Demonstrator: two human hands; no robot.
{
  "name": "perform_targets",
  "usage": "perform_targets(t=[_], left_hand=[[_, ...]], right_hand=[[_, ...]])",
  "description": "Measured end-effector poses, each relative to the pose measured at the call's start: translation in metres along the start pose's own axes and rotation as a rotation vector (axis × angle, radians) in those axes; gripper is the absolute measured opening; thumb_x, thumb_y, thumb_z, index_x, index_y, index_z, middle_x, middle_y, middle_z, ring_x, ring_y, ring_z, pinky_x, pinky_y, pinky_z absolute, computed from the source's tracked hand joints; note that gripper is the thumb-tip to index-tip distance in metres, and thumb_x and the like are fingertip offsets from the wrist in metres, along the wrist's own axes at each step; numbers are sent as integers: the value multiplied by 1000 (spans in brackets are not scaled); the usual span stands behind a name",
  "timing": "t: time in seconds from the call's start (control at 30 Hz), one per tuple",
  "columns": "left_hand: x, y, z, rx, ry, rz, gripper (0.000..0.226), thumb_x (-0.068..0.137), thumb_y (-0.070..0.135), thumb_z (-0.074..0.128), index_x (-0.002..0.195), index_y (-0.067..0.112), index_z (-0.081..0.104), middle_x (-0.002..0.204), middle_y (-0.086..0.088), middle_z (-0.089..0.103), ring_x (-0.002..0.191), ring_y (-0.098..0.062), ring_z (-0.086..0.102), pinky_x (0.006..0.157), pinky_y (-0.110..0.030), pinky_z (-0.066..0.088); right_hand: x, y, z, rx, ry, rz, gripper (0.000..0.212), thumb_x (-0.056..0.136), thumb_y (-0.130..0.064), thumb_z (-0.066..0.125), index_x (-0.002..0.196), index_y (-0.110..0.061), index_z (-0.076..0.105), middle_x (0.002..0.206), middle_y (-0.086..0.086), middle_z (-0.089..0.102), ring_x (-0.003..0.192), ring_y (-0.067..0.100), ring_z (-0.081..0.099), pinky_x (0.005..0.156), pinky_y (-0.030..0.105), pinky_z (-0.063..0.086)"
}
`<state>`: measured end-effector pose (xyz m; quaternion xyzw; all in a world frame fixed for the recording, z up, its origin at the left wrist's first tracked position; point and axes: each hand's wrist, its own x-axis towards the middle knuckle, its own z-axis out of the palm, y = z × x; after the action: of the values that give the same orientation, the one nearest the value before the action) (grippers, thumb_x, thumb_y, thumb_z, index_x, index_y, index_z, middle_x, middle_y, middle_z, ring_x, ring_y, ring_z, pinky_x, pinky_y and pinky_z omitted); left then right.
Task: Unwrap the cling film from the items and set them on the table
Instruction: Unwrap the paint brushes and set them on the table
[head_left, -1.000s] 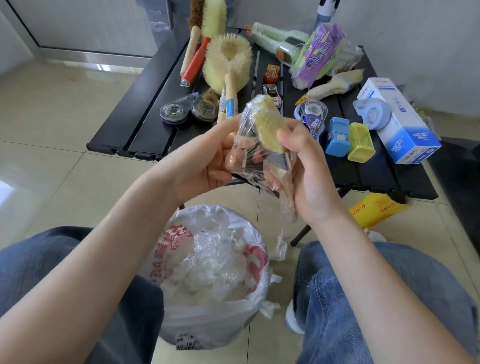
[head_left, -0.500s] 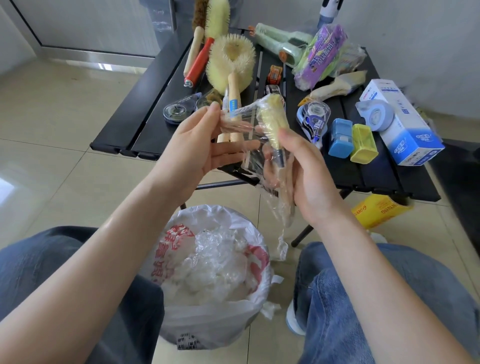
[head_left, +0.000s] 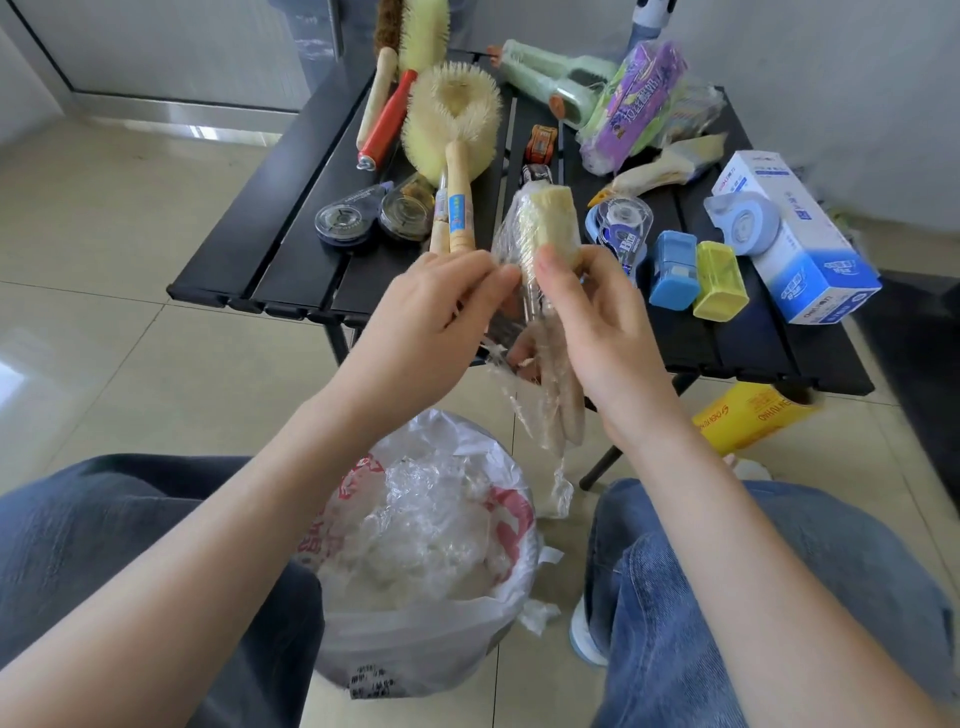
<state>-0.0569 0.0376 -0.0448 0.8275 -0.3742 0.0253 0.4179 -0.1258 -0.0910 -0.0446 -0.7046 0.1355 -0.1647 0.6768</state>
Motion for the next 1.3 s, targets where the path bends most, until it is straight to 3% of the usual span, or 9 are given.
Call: perform_targets(t=[0.13,0.27,0.4,0.5,0.6,0.77,0.93,1.13,1.3], left_hand=[[-3,1,11,-224,73,-128,37,103,28,38,80,3,52,70,0,67,72,-18,61,73,-27,52],[-7,11,20,-487,90,-271,35,104,28,33,82,3,42,61,-4,64,51,-27,65,51,-35,55],[-7,12,21,-358,144,-229,34,105,28,31,84,4,42,58,-3,61,34,-15,46,37,-20,36],[-6,12,21,-344,195,-186,33,105,25,31,78,9,40,46,1,48,37,-9,41,45,-16,34],[-6,13,19,-315,240,-144,36,105,24,32,79,2,43,48,0,41,36,-11,41,45,-17,34],[-5,8,15,-287,273,-129,37,105,25,33,78,4,45,48,6,37,40,-10,34,46,-22,30],[-4,11,8,-339,233,-95,39,103,26,37,71,6,46,49,10,32,46,-8,28,48,-17,25],[-2,9,-5,-282,225,-102,40,100,28,48,67,10,60,49,-14,42,43,-13,31,45,-25,25],[-2,6,-3,-232,298,-135,38,101,27,46,70,10,59,56,1,56,47,-16,40,49,-30,33]], right_hand=[[3,1,-2,-46,87,-43,25,91,-37,60,99,-14,57,80,-3,60,70,0,60,67,17,50],[3,2,-1,-4,117,-59,32,90,-27,66,109,-6,50,88,0,61,71,5,59,66,23,52],[5,5,-3,-59,141,-83,44,81,-35,74,106,-8,48,101,19,65,83,30,67,72,48,57],[6,4,-6,2,132,-18,42,76,-31,80,99,-13,49,100,19,65,84,26,68,61,38,53],[6,-3,-7,197,66,130,33,79,-19,77,100,-9,53,77,8,61,57,14,57,46,24,42],[6,-5,-9,229,-93,262,7,86,-19,69,88,-13,66,66,-2,55,59,12,54,62,28,47],[7,-5,-9,257,-78,217,7,89,-20,65,92,-14,66,82,0,68,83,22,69,78,39,56],[7,-9,-14,164,10,205,25,82,-25,73,96,-11,58,74,1,65,55,18,65,61,36,55],[8,-5,-13,102,6,200,38,77,-31,77,90,-12,47,65,-1,42,48,13,45,51,26,43]])
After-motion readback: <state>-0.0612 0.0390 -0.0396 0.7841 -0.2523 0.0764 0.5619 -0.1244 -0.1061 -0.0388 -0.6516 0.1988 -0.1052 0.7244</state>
